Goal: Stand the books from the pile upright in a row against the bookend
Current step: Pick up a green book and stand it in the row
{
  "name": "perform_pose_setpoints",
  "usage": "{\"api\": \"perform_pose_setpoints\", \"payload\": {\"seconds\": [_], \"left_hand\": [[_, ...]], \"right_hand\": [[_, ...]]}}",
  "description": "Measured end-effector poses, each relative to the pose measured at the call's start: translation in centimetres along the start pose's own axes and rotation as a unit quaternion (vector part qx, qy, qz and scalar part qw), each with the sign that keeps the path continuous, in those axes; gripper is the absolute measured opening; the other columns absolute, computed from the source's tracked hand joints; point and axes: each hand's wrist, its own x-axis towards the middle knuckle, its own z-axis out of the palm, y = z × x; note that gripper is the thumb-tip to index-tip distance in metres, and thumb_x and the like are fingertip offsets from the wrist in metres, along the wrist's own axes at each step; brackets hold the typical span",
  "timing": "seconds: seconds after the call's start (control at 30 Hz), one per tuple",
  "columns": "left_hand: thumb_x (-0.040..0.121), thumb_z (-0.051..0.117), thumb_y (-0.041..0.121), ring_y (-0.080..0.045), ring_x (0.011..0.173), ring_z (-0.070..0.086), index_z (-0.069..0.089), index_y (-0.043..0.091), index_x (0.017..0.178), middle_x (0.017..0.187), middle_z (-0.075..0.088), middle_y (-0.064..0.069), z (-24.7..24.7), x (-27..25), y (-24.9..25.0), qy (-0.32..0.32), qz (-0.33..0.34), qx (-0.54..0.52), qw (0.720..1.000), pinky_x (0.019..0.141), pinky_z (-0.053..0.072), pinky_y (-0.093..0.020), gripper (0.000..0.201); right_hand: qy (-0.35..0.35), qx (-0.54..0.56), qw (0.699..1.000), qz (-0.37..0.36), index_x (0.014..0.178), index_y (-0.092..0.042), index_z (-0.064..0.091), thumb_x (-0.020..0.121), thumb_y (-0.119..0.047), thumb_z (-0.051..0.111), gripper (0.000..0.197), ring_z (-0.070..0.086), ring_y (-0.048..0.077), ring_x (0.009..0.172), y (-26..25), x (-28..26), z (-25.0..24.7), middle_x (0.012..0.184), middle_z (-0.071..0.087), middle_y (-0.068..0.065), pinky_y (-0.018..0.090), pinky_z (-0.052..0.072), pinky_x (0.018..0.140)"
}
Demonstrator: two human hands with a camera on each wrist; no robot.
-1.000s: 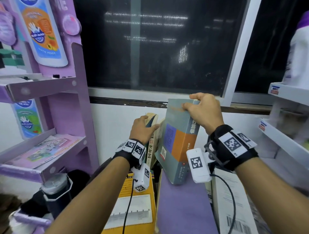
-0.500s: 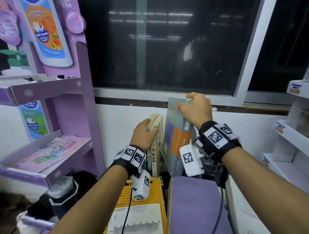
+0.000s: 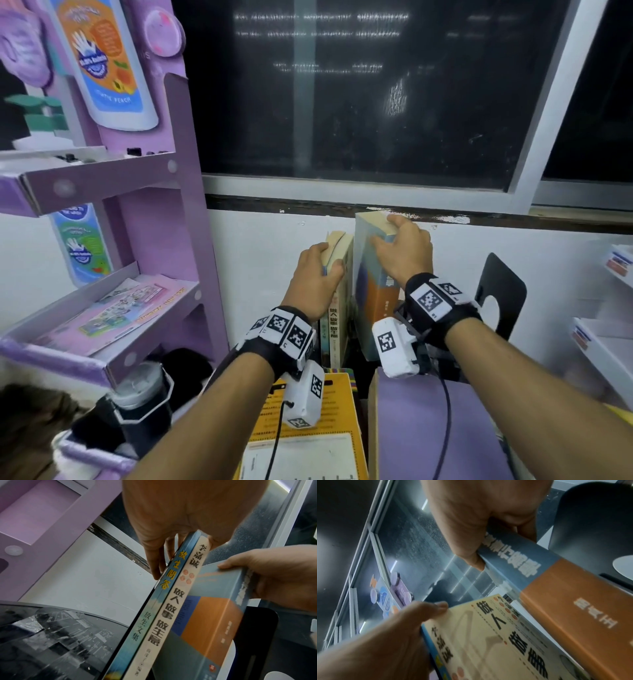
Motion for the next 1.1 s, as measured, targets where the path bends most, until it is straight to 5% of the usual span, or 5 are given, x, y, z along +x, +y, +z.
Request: {"api": "perform_pose_setpoints", "payload": {"seconds": [0.43,0.6,0.7,0.87,1.1], "left_hand": [[0.100,0.041,0.033,-0.016,0.125,0.041,0.032,0.014,0.143,0.143,0.036,-0.006,-0.1,0.0,-0.3,-0.005,0.003,-0.016,1.000,0.106,0.035,-0.029,0.048],[0.100,0.040,0.034,-0.015,0.128,0.039,0.032,0.013,0.144,0.143,0.036,-0.006,0.0,-0.1,-0.2,-0.011,0.006,-0.011,1.000,0.101,0.028,-0.020,0.049],[0.101,0.040,0.033,-0.016,0.131,0.037,0.032,0.013,0.143,0.144,0.036,-0.007,0.0,0.0,-0.2,-0.016,0.007,-0.013,1.000,0.102,0.026,-0.020,0.048],[0.101,0.039,0.034,-0.015,0.131,0.036,0.029,0.011,0.145,0.145,0.035,-0.008,-0.2,0.2,-0.1,-0.041,0.005,-0.002,0.999,0.084,0.027,0.004,0.051],[0.102,0.036,0.039,-0.018,0.135,0.034,0.025,0.014,0.148,0.148,0.033,-0.008,-0.6,0.1,0.3,-0.070,-0.009,0.007,0.997,0.102,0.024,-0.020,0.054]], "right_hand": [[-0.037,-0.006,0.999,-0.012,0.132,-0.011,0.055,0.090,-0.029,0.063,0.047,0.060,0.032,0.107,0.1,-0.6,2.3,0.118,0.066,0.015,0.034,0.047,0.091],[-0.056,0.013,0.998,-0.006,0.140,-0.011,0.048,0.088,-0.031,0.066,0.059,0.056,0.028,0.118,0.3,-1.2,2.1,0.129,0.061,0.011,0.034,0.046,0.097],[-0.081,-0.002,0.997,-0.008,0.135,-0.011,0.051,0.090,-0.031,0.064,0.051,0.056,0.020,0.107,0.2,-1.3,1.6,0.114,0.063,0.005,0.016,0.043,0.077],[-0.132,-0.057,0.989,-0.019,0.125,-0.014,0.053,0.088,-0.036,0.059,0.043,0.055,0.029,0.109,-0.1,-1.2,1.5,0.116,0.062,0.011,0.031,0.044,0.081],[-0.163,-0.039,0.986,0.001,0.107,-0.013,0.057,0.088,-0.038,0.064,0.032,0.056,0.021,0.089,0.0,-1.2,0.9,0.105,0.062,0.007,0.025,0.037,0.056]]}}
